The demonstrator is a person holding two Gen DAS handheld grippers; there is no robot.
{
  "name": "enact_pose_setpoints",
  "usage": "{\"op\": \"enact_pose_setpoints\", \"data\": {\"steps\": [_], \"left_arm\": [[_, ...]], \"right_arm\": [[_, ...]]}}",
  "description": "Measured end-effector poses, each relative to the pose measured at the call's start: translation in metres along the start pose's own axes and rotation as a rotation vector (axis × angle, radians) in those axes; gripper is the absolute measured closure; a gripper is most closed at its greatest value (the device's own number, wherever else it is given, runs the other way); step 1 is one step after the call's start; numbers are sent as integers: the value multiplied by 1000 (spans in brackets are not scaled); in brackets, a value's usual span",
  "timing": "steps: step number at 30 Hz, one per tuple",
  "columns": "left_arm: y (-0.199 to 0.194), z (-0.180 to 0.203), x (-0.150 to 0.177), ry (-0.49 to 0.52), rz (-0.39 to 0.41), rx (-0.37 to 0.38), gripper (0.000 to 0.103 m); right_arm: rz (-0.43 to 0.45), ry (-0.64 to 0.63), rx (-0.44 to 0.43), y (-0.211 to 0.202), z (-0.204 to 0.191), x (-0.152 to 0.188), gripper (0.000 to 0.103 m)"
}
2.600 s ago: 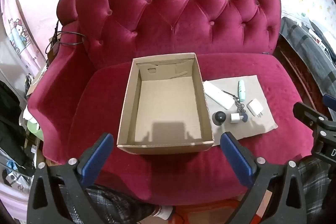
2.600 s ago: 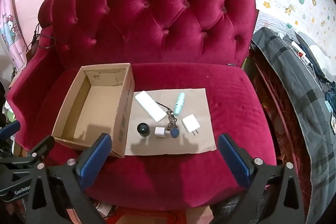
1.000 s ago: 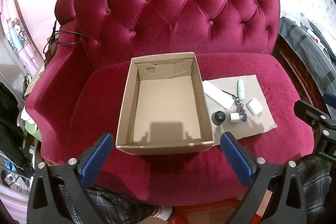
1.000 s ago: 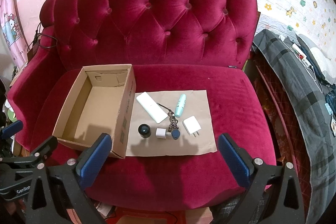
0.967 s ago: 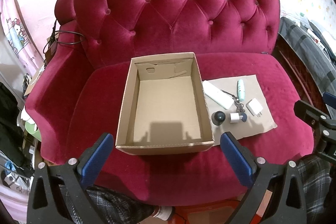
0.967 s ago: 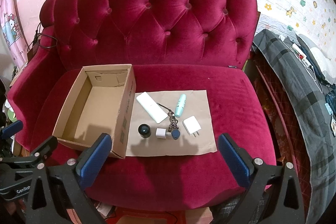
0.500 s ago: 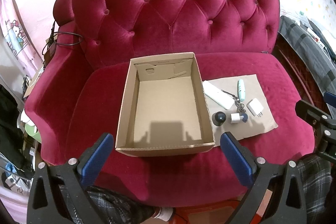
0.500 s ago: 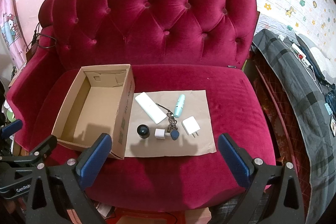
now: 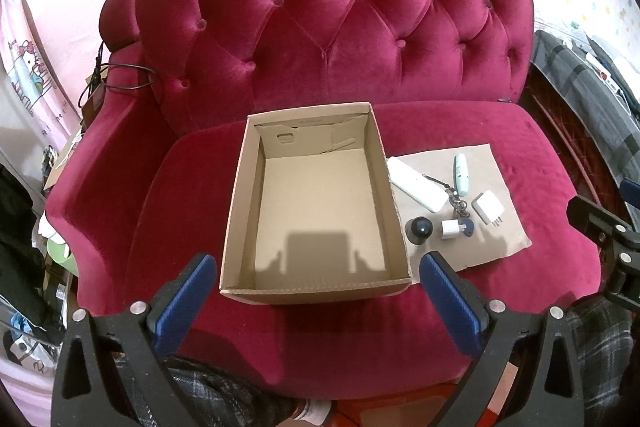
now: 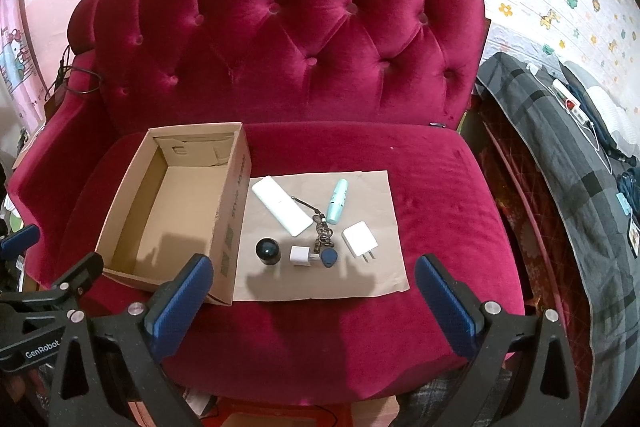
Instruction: Organize rigid objects
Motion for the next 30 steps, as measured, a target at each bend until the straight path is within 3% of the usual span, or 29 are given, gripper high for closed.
{"op": "enact_pose_setpoints", "data": {"steps": [22,30], "left_arm": [[18,-3,-13,10,0,6,0],[46,-21,-27,23,-5,-2,0]], "right_arm": [[-5,16,-2,16,3,-8,0],[-18,12,6,32,2,-9,0]]}}
Point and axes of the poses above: each gripper's, at about its wrist camera, not at the fingertips, and y roughly the way its jaws point, z to its right, x to its underside, the point moved 7 cm from there along y, roughly the way its jaws point, and after that the axes turned 1 degree about -y, right-handed, at the moved point
